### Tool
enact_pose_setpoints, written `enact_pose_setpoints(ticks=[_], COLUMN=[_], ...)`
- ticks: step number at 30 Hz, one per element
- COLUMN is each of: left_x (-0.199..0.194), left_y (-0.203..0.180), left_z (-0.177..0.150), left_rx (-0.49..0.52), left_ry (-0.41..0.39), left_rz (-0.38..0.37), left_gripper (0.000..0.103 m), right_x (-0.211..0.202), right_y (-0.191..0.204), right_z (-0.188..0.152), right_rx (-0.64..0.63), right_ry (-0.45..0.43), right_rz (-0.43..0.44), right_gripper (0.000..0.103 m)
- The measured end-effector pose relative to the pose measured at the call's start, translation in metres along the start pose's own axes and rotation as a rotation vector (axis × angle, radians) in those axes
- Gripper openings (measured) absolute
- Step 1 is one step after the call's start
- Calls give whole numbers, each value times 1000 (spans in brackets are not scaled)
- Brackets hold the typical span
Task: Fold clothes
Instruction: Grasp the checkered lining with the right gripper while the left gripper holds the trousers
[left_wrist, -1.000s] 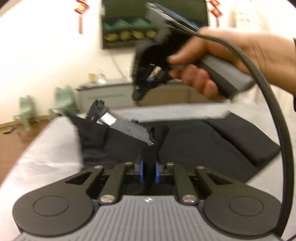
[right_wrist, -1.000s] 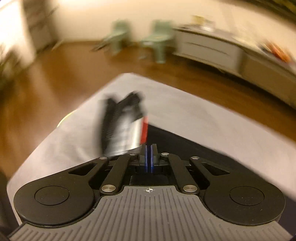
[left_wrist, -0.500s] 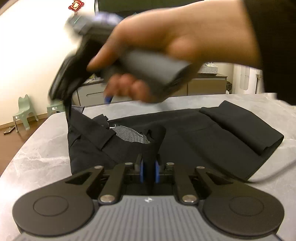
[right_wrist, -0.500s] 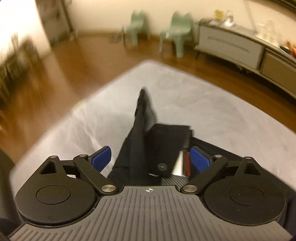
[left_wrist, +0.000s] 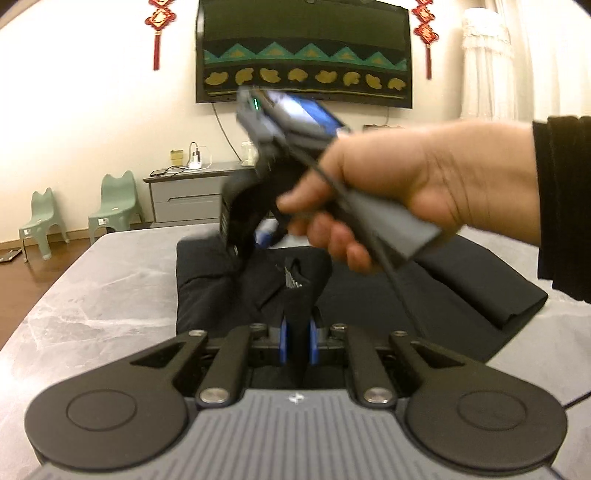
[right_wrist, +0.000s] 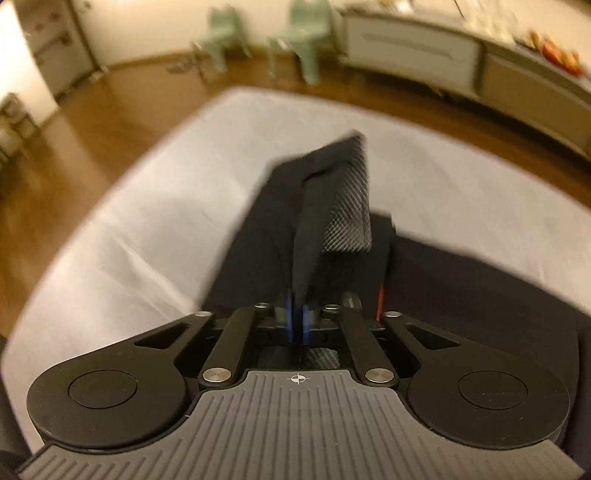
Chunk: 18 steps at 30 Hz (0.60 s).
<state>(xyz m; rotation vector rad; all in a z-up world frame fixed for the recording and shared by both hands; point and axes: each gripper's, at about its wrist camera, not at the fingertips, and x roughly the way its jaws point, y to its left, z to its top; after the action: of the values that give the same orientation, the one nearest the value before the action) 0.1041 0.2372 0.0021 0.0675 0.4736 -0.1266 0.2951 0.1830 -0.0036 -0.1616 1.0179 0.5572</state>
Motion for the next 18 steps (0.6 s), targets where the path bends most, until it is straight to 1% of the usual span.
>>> enact_pose_setpoints(ticks=[1, 2, 4, 7, 8, 9, 10, 11, 12, 13, 14, 16, 18], left_x=[0, 1, 0, -1, -1, -1, 0, 0, 0, 0, 0, -1, -3], left_y=[-1, -1, 0, 2, 2, 1, 1, -2, -4, -5, -5, -4, -7], left_z=[-1, -2, -3, -3, -2, -2, -1, -1, -2, -2, -2, 0, 2], left_rx=[8, 15, 14, 8, 7, 5, 6, 17, 28, 34, 38, 8, 3], left_ry=[-2, -3, -2, 1, 1, 2, 2, -1, -5, -6, -7, -3, -13], left_rz=[5, 10, 16, 18, 8, -1, -10, -14, -13, -5, -1, -19, -39], left_gripper=[11, 11, 11, 11, 11, 11, 11, 11, 11, 11, 11, 11, 11], right_x=[3, 5, 7, 7, 7, 9, 10, 13, 15, 14, 13, -4, -28], right_y=[-6, -9, -10, -19, -25, -30, -35, -36, -35, -35, -35, -34, -40], right_z=[-5, -9, -16, -22, -23, -24, -25, -26, -27, -27, -26, -26, -29], right_rx=[12, 18, 6, 48, 77, 109, 141, 147, 139, 132, 125, 97, 91], right_ry=[7, 6, 8, 20, 29, 41, 53, 56, 53, 45, 35, -30, -97], right_rz=[-20, -44, -45, 2, 45, 99, 154, 177, 183, 193, 204, 194, 178], right_gripper=[55, 76, 90, 90, 90, 88, 77, 70, 64, 43, 27, 15, 13])
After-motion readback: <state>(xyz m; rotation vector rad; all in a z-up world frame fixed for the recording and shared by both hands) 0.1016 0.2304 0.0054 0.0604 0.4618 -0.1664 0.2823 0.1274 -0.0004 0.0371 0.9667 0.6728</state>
